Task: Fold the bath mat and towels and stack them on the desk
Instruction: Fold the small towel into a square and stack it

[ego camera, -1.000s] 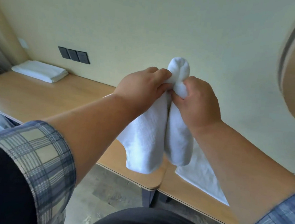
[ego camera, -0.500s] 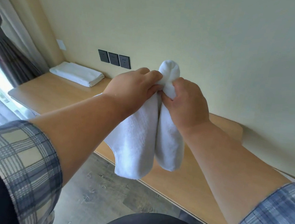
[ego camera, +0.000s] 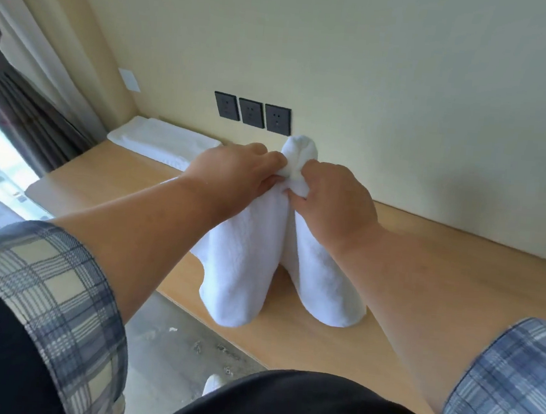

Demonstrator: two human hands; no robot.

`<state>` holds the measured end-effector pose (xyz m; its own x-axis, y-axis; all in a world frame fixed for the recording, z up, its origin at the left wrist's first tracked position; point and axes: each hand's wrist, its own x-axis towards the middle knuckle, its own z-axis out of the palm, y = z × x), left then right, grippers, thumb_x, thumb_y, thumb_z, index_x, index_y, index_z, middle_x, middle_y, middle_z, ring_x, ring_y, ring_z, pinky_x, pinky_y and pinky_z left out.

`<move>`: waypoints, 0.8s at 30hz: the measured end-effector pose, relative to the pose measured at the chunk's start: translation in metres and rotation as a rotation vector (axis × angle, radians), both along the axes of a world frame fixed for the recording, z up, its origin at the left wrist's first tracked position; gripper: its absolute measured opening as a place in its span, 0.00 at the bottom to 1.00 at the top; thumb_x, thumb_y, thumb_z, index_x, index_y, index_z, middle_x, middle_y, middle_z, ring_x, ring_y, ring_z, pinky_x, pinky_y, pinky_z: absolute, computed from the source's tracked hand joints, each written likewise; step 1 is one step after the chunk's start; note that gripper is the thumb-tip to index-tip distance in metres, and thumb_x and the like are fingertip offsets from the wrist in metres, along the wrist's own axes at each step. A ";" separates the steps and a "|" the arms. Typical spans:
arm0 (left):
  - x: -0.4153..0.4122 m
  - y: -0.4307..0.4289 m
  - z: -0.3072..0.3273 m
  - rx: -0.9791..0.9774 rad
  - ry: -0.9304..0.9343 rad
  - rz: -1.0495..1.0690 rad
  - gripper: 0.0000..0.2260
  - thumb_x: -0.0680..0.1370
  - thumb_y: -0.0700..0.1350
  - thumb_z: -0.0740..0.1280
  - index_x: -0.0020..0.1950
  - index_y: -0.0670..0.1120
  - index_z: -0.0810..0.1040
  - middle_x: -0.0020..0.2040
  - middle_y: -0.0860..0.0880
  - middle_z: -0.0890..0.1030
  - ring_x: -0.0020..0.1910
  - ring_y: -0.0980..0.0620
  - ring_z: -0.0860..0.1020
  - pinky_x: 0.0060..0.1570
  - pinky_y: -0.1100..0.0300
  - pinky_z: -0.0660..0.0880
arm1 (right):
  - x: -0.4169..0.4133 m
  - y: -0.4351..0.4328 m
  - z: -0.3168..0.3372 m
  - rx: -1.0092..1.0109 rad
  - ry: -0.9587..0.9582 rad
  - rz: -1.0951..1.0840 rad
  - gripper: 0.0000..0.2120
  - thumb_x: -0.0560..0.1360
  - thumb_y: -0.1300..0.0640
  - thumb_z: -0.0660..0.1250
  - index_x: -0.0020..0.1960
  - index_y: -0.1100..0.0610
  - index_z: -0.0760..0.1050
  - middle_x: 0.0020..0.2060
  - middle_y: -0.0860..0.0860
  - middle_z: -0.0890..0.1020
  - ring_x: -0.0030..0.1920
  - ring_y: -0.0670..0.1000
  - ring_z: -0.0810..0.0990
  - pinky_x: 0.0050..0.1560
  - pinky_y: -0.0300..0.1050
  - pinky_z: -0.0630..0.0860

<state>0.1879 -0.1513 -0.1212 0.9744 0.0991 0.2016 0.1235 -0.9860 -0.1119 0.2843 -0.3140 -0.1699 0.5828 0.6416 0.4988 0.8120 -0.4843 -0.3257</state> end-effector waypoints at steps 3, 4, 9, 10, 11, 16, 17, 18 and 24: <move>0.013 0.064 -0.022 0.019 0.070 -0.083 0.15 0.82 0.57 0.52 0.60 0.52 0.72 0.49 0.50 0.76 0.43 0.45 0.77 0.40 0.50 0.75 | -0.002 0.052 -0.017 -0.130 0.028 -0.068 0.15 0.76 0.42 0.66 0.44 0.53 0.70 0.37 0.51 0.77 0.42 0.56 0.76 0.36 0.47 0.63; 0.019 0.082 -0.027 0.042 0.087 -0.112 0.14 0.82 0.56 0.52 0.59 0.52 0.72 0.48 0.51 0.76 0.43 0.45 0.77 0.38 0.52 0.74 | -0.001 0.066 -0.020 -0.159 0.048 -0.078 0.15 0.76 0.41 0.66 0.44 0.52 0.68 0.37 0.50 0.76 0.42 0.56 0.76 0.36 0.46 0.64; 0.049 0.172 -0.064 0.041 0.141 -0.157 0.08 0.83 0.52 0.58 0.50 0.50 0.73 0.41 0.51 0.76 0.33 0.51 0.72 0.26 0.58 0.60 | 0.005 0.136 -0.037 -0.233 0.173 -0.173 0.16 0.74 0.43 0.69 0.53 0.53 0.73 0.45 0.48 0.77 0.50 0.55 0.76 0.43 0.46 0.66; 0.055 0.184 -0.072 -0.013 0.161 -0.104 0.07 0.82 0.52 0.59 0.51 0.50 0.73 0.41 0.52 0.75 0.32 0.53 0.70 0.27 0.58 0.61 | 0.009 0.143 -0.042 -0.241 0.206 -0.196 0.17 0.74 0.43 0.69 0.55 0.54 0.72 0.49 0.49 0.78 0.53 0.55 0.76 0.45 0.46 0.66; 0.060 0.194 -0.081 -0.067 0.192 -0.031 0.07 0.82 0.53 0.60 0.55 0.51 0.73 0.42 0.52 0.74 0.33 0.53 0.70 0.29 0.57 0.65 | 0.011 0.149 -0.047 -0.244 0.241 -0.214 0.19 0.73 0.44 0.69 0.58 0.54 0.72 0.53 0.50 0.78 0.56 0.55 0.75 0.47 0.45 0.66; 0.074 0.193 -0.131 -0.269 0.178 -0.049 0.31 0.76 0.47 0.64 0.77 0.51 0.56 0.73 0.45 0.64 0.69 0.40 0.66 0.68 0.47 0.63 | 0.011 0.171 -0.079 -0.219 0.367 -0.217 0.26 0.73 0.51 0.67 0.69 0.54 0.68 0.62 0.53 0.76 0.63 0.56 0.72 0.59 0.46 0.68; 0.075 0.186 -0.134 -0.405 0.129 -0.158 0.30 0.75 0.45 0.62 0.77 0.51 0.59 0.74 0.47 0.64 0.70 0.43 0.64 0.70 0.50 0.60 | 0.009 0.177 -0.085 -0.183 0.409 -0.190 0.27 0.72 0.54 0.67 0.70 0.55 0.67 0.63 0.54 0.75 0.63 0.56 0.72 0.61 0.45 0.67; 0.075 0.180 -0.136 -0.503 0.094 -0.245 0.29 0.73 0.44 0.59 0.75 0.51 0.63 0.73 0.49 0.66 0.70 0.46 0.65 0.69 0.53 0.60 | 0.005 0.182 -0.089 -0.117 0.481 -0.160 0.28 0.72 0.57 0.67 0.70 0.57 0.66 0.64 0.54 0.75 0.64 0.55 0.72 0.62 0.42 0.67; 0.089 0.187 -0.153 -0.421 0.394 -0.048 0.25 0.74 0.68 0.51 0.66 0.60 0.71 0.50 0.56 0.79 0.53 0.46 0.74 0.51 0.50 0.71 | 0.000 0.171 -0.118 0.079 0.817 -0.089 0.34 0.71 0.65 0.65 0.76 0.54 0.60 0.68 0.42 0.65 0.67 0.39 0.63 0.64 0.22 0.56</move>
<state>0.2767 0.0362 -0.2739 0.9735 0.0462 -0.2242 0.1060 -0.9590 0.2629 0.2844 -0.1431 -0.2882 0.8284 0.5566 -0.0629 0.2639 -0.4868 -0.8327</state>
